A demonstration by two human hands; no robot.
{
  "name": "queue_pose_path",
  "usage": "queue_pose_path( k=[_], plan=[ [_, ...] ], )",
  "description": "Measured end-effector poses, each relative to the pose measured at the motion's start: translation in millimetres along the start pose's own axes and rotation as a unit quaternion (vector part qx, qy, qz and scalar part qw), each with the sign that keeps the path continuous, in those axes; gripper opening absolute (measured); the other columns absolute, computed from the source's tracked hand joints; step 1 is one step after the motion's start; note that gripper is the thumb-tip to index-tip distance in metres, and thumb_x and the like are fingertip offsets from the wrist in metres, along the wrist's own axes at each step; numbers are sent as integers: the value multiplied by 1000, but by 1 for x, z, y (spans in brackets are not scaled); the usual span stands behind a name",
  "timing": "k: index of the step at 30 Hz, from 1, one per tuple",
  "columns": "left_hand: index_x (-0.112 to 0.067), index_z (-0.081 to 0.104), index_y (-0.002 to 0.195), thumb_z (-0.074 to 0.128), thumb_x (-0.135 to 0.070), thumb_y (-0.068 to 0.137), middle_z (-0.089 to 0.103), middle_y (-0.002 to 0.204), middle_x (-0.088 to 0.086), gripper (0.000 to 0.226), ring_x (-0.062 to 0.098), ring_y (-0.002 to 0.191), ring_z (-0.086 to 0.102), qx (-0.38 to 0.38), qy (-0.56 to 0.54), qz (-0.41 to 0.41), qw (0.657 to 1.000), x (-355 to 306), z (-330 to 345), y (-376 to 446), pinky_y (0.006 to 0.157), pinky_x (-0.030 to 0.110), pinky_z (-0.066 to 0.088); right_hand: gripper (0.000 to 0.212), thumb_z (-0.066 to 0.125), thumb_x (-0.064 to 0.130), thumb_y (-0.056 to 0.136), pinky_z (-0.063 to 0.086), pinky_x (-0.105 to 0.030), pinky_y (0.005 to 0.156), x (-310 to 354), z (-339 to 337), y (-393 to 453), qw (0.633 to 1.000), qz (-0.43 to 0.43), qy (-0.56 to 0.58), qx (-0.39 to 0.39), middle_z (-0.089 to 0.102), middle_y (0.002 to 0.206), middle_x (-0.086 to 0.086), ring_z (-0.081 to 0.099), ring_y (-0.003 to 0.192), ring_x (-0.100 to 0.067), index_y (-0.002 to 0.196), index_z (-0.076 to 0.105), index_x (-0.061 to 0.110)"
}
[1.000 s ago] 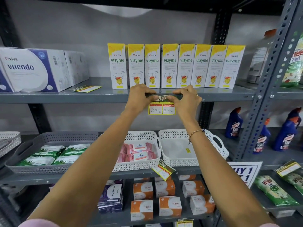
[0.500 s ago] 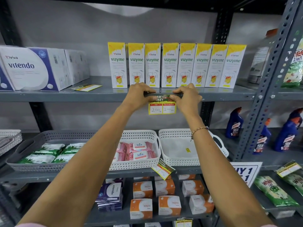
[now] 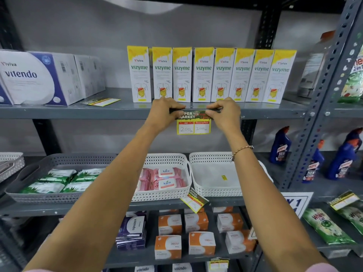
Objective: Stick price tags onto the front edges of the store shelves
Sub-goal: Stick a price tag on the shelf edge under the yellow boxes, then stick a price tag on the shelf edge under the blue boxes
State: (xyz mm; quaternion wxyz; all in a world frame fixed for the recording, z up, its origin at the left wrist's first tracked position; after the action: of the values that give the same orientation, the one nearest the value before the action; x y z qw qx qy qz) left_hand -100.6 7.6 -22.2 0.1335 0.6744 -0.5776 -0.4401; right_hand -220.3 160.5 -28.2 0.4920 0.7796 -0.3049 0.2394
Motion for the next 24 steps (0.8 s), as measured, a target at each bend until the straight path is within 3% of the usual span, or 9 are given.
queue_pose_path(
  k=[3, 8, 11, 13, 15, 19, 22, 24],
  plan=[
    [-4, 69, 107, 68, -6, 82, 71, 104, 13, 25, 21, 99, 59, 13, -3, -2, 1000, 0, -2, 0, 99, 28, 42, 17, 75, 12, 76, 43, -49, 96, -2, 1, 3, 1000, 5, -3, 3, 55, 98, -1, 55, 90, -17, 92, 74, 16],
    [-6, 69, 108, 64, -6, 85, 71, 108, 12, 23, 17, 100, 63, 18, -15, -6, 1000, 1, -7, -4, 89, 12, 43, 15, 69, 15, 82, 48, -40, 94, -2, -4, 1, 999, -1, 36, 30, 62, 105, -5, 53, 77, -4, 96, 71, 16],
    [-13, 71, 103, 68, -19, 84, 71, 107, 4, 20, 12, 102, 60, -23, -17, -14, 999, 9, -21, -10, 92, 17, 41, 9, 68, 21, 82, 47, -46, 94, 6, -2, -10, 998, -10, 60, -1, 64, 105, -5, 59, 94, -14, 90, 70, 19],
    [-14, 74, 95, 69, -22, 83, 73, 99, -1, 15, 7, 94, 61, -70, -17, -17, 997, 21, -42, -16, 86, 8, 41, 3, 68, 24, 81, 43, -48, 96, 18, 8, -18, 999, -14, 38, -26, 61, 101, -1, 58, 97, -17, 83, 69, 24],
    [-15, 75, 88, 70, -22, 82, 73, 91, -3, 11, 4, 83, 63, -94, -2, -18, 995, 35, -65, -21, 78, 1, 42, 4, 68, 23, 80, 43, -43, 94, 36, 25, -23, 999, -34, 34, -24, 62, 100, -5, 59, 96, -20, 83, 70, 21],
    [-12, 75, 86, 69, -22, 82, 75, 90, 2, 12, 7, 74, 62, -89, 64, -46, 993, 68, -118, -23, 72, 8, 42, 9, 68, 19, 82, 39, -21, 79, 86, 69, -26, 995, -82, 51, 24, 67, 94, -9, 58, 87, -16, 87, 72, 13],
    [-7, 74, 86, 66, -13, 83, 75, 87, 8, 10, 13, 75, 62, -97, 127, -90, 983, 92, -160, -15, 70, 12, 38, 10, 68, 17, 81, 48, -25, 79, 120, 102, -26, 991, -87, 72, 66, 71, 90, -5, 61, 81, -12, 86, 73, 11],
    [-5, 72, 80, 60, -5, 82, 71, 79, 10, 13, 20, 73, 59, -110, 172, -134, 970, 107, -185, -10, 70, 22, 41, 9, 68, 16, 80, 50, -26, 78, 137, 120, -26, 990, -92, 74, 80, 73, 88, -3, 63, 80, -12, 85, 74, 12]
  ],
)
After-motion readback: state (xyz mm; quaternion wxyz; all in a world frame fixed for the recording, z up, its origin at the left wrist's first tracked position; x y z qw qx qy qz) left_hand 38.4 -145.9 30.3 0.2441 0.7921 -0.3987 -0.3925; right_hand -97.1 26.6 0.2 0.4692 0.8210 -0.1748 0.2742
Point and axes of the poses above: each hand's wrist, its own y-axis towards the middle knuckle, its own z-axis out of the palm, x = y × z, the point moved 6 cm from there along y, towards the middle knuckle
